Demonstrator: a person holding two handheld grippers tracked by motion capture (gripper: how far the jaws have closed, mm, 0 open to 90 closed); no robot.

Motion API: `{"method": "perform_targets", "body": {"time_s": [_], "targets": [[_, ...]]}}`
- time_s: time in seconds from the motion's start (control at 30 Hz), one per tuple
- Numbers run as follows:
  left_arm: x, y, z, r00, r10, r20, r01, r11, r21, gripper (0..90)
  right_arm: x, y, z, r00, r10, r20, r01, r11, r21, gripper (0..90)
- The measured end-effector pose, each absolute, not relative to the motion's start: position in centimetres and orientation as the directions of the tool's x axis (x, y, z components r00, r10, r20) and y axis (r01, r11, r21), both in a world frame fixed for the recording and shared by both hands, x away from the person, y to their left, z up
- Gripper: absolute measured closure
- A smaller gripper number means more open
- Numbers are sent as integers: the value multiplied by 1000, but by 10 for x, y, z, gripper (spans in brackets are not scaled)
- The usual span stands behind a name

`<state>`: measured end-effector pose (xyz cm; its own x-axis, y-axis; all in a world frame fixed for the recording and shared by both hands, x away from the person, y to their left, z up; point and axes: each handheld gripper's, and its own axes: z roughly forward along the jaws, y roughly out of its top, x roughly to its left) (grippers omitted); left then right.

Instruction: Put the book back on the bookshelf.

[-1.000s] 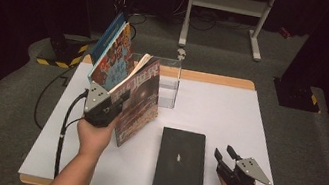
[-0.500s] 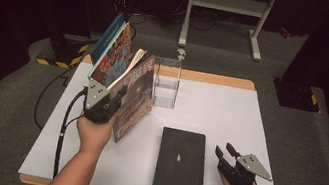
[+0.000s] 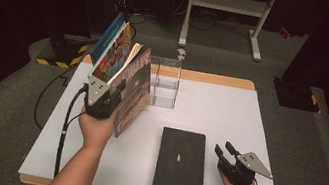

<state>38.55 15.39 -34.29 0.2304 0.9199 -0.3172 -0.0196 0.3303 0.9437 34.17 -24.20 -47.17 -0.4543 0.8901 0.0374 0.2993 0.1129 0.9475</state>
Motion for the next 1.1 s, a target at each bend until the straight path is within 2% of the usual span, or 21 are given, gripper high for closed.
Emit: {"method": "perform_targets", "body": {"time_s": [0.67,1.1], "targets": [[410,145,-342,202,933,-299,-45,314,948,839,341,-241,-472,-460,887,34,292,114,950,505],[431,144,-344,190,934,-304,-45,318,947,840,340,-240,-474,-460,887,36,288,111,951,508]]}}
